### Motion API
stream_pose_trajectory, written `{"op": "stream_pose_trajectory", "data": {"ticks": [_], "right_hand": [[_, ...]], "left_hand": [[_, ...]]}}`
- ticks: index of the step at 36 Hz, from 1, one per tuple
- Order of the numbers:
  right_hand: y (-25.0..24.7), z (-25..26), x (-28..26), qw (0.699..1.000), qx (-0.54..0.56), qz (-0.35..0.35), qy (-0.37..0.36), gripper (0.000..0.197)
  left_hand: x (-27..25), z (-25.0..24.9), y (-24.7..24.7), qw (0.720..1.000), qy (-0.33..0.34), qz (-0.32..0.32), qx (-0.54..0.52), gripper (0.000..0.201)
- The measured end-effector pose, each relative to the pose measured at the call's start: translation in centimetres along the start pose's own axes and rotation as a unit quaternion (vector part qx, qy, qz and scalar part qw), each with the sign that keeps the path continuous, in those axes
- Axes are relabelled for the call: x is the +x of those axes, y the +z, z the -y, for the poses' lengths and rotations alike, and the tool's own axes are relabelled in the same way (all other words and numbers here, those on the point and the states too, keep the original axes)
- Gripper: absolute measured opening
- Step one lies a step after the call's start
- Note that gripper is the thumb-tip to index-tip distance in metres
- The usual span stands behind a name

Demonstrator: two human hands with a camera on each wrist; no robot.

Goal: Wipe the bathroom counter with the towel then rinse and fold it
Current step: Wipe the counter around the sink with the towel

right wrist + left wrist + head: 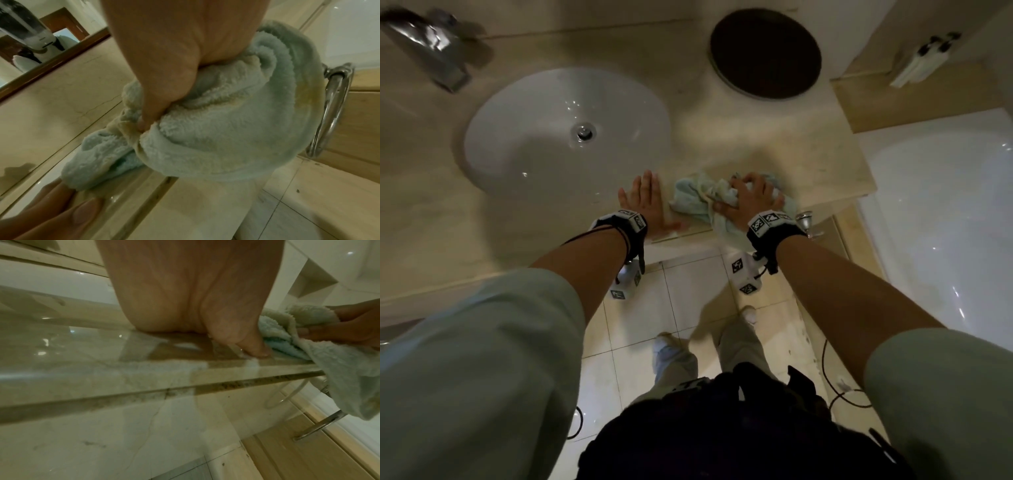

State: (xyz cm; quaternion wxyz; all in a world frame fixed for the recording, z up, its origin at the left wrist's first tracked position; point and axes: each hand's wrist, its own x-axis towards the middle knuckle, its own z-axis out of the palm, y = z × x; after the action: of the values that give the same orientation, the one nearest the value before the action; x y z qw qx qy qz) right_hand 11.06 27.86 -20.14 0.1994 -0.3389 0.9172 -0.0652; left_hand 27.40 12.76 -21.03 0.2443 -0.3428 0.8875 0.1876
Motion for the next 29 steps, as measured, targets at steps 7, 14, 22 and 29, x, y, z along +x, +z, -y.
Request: {"op": "stream_pose_trajectory", "data": {"ticks": [7,14,22,29], "right_hand": [[-1.4,-0.3,2.3,0.998,-0.046,0.031,-0.029,0.067],[-2.5,-0.3,5.4,0.997,-0.062,0.021,-0.041,0.073],[-4.8,0.3,11.3,0.996,-0.043,0.044,-0.057,0.074],[-6.4,0.4,15.1,0.994,-0.019,0.044,-0.097,0.075]], "left_hand": [[0.2,-0.2,0.1,1.000,-0.004,0.004,-0.004,0.122],[0.4,-0.1,0.3,1.000,-0.004,-0.006,-0.010,0.124],[0.8,-0.1,0.4,1.000,-0.016,-0.004,-0.004,0.126],[1.2,-0.3,1.0,0.999,-0.027,-0.026,0.002,0.124]]}}
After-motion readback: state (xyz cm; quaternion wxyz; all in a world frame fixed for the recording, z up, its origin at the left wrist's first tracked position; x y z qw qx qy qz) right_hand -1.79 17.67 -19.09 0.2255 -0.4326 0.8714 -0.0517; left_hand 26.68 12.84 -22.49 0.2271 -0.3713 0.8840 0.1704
